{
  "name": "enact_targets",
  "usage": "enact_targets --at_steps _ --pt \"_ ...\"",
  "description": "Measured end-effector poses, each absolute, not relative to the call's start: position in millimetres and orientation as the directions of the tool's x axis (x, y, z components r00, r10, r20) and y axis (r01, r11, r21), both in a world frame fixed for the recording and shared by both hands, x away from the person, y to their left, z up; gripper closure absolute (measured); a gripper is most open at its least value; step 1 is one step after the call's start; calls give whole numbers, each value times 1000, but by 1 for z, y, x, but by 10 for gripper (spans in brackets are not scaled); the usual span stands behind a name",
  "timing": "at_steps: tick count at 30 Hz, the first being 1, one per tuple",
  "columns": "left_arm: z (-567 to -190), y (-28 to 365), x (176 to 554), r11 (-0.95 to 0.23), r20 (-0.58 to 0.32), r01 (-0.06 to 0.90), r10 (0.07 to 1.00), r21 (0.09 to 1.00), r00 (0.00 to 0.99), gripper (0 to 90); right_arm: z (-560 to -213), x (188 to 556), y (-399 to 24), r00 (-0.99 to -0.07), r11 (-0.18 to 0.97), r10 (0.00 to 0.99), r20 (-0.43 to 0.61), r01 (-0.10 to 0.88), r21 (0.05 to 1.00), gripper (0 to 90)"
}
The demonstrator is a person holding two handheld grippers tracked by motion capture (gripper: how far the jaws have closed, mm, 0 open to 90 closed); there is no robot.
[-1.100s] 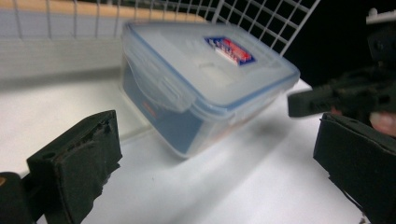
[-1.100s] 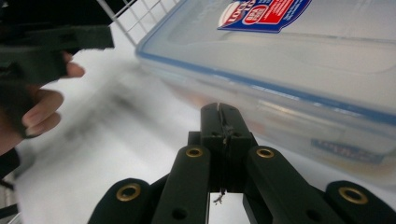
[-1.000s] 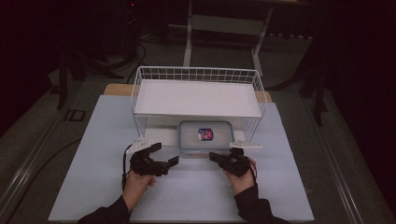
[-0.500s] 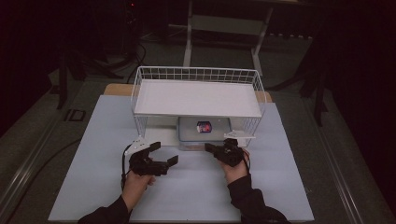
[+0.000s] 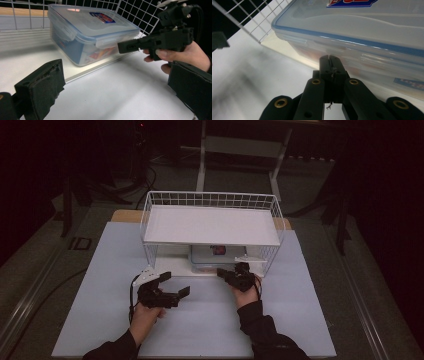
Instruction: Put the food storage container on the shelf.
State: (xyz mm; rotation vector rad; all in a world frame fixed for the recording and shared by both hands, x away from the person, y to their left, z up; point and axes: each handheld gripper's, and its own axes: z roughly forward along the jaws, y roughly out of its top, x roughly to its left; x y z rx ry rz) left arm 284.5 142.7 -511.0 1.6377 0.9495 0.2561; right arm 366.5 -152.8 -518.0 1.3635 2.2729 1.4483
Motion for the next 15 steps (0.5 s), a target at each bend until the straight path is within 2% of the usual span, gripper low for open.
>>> enact_targets --at_steps 9,15 --pt "-511 142 284 -18 -303 437 694 900 653 9 -517 384 -150 -564 109 751 343 619 778 896" --pt "-511 142 284 -23 -300 436 693 900 656 9 -519 386 -141 -581 121 740 340 612 782 895"
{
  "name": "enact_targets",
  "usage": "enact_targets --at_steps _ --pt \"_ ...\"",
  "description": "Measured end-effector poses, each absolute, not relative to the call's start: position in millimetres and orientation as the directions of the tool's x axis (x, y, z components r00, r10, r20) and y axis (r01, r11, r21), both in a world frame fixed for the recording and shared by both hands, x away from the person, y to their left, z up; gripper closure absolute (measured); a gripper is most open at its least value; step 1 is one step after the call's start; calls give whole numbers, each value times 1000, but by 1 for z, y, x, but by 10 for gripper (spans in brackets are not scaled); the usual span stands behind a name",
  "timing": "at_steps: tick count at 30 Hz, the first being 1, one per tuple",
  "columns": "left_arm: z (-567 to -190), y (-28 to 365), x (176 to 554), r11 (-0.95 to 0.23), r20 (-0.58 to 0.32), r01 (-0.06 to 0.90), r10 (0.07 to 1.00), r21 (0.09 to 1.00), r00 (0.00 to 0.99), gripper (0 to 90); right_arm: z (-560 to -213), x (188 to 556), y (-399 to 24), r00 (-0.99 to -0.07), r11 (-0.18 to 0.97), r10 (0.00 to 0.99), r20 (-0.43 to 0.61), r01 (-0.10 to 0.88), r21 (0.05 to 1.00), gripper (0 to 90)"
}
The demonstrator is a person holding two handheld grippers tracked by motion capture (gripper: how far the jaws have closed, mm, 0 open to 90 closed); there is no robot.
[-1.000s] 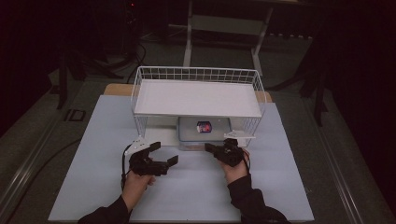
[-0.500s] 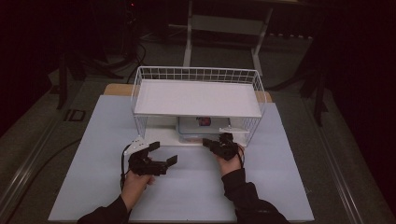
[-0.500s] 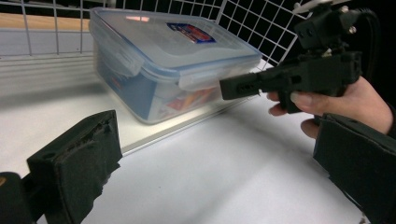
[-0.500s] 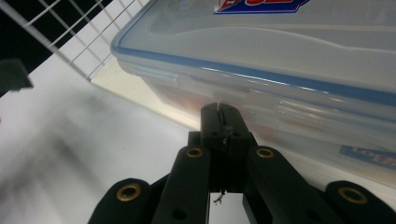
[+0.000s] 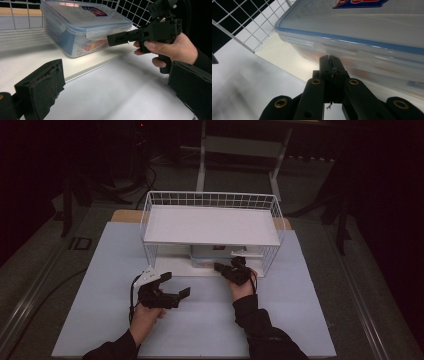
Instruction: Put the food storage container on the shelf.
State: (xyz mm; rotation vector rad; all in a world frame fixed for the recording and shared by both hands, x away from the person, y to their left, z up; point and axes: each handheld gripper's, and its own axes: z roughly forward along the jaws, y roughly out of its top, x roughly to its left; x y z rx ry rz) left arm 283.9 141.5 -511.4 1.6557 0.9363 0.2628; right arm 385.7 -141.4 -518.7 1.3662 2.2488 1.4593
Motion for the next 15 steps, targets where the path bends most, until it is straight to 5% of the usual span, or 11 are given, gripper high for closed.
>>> enact_targets --at_steps 3,12,15 --pt "-510 141 283 -28 -292 429 692 903 660 9 -518 384 -139 -584 110 729 358 616 780 843" --pt "-505 140 277 -67 -254 403 681 913 687 9 -508 365 -138 -636 120 683 360 583 803 422" --pt "-504 139 276 -72 -252 403 677 912 692 9 -504 357 -139 -654 140 681 329 557 818 362"
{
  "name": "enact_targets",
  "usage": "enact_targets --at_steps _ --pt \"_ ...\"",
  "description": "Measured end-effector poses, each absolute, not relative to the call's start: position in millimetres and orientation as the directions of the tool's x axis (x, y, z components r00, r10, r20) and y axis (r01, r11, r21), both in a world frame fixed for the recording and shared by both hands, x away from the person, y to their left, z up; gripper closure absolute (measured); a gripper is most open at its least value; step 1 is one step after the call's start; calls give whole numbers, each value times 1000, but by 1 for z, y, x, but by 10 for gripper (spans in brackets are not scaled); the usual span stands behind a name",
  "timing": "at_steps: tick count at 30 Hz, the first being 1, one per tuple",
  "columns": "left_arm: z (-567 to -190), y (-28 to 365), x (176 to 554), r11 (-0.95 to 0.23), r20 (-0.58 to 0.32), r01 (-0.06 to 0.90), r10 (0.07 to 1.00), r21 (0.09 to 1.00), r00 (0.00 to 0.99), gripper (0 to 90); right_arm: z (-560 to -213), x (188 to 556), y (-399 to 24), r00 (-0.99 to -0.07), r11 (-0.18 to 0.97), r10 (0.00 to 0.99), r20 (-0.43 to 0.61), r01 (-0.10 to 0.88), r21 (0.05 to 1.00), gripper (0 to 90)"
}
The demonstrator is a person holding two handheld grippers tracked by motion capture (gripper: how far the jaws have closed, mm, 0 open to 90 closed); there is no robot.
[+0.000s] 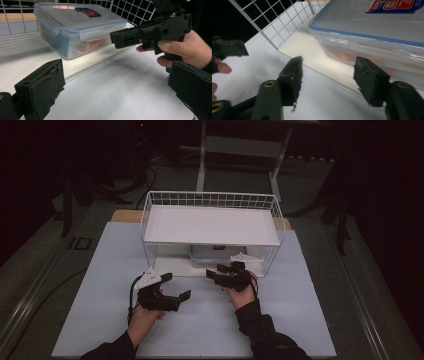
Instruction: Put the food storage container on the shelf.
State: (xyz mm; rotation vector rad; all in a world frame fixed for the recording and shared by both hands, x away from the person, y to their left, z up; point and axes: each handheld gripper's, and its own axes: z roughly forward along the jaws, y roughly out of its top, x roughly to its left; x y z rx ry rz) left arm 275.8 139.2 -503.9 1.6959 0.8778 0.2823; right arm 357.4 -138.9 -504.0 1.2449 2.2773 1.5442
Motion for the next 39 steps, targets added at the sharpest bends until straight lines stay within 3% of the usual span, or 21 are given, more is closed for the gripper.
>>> enact_targets --at_steps 5,8,39 --pt "-502 135 269 -100 -238 395 656 913 716 9 -498 340 -149 -692 117 633 348 529 840 202" --pt "-501 132 266 -121 -221 385 648 915 729 9 -497 333 -154 -704 125 621 345 524 843 176" --pt "-500 146 257 -123 -217 375 638 919 739 9 -506 264 -222 -715 251 682 157 429 868 175"
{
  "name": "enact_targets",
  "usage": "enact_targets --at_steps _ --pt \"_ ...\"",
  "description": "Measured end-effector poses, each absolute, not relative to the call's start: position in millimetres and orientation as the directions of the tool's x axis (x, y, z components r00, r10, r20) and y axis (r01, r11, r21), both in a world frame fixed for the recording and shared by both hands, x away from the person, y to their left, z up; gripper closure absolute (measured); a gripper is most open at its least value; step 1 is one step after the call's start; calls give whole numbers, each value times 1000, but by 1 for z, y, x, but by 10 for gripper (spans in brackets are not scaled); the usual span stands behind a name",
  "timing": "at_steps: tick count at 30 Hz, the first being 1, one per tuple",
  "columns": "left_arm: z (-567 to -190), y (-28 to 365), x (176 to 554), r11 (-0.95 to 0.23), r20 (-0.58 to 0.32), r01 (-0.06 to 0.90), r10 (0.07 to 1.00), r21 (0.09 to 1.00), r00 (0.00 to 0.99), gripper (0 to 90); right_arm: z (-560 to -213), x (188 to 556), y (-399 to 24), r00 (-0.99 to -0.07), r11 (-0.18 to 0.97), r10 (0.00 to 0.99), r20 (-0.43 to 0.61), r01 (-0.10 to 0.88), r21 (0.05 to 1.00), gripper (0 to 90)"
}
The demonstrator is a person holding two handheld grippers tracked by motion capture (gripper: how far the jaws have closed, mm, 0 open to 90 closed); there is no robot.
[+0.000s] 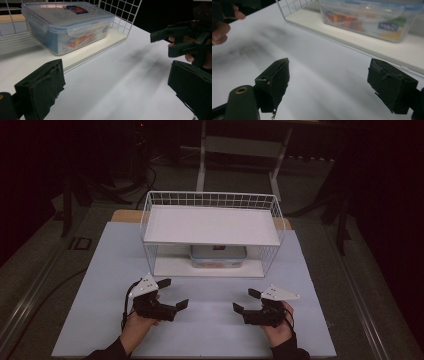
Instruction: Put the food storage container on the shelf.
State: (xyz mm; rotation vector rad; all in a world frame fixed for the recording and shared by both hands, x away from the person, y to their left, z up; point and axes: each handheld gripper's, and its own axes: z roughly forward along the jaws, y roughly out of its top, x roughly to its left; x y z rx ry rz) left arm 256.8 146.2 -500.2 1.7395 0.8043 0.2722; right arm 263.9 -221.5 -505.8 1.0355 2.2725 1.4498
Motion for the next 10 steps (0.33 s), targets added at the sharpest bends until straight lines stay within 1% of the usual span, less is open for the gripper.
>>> enact_targets --at_steps 10 --pt "-500 146 257 -126 -204 360 636 924 745 9 -510 259 -227 -713 283 689 132 432 856 175"
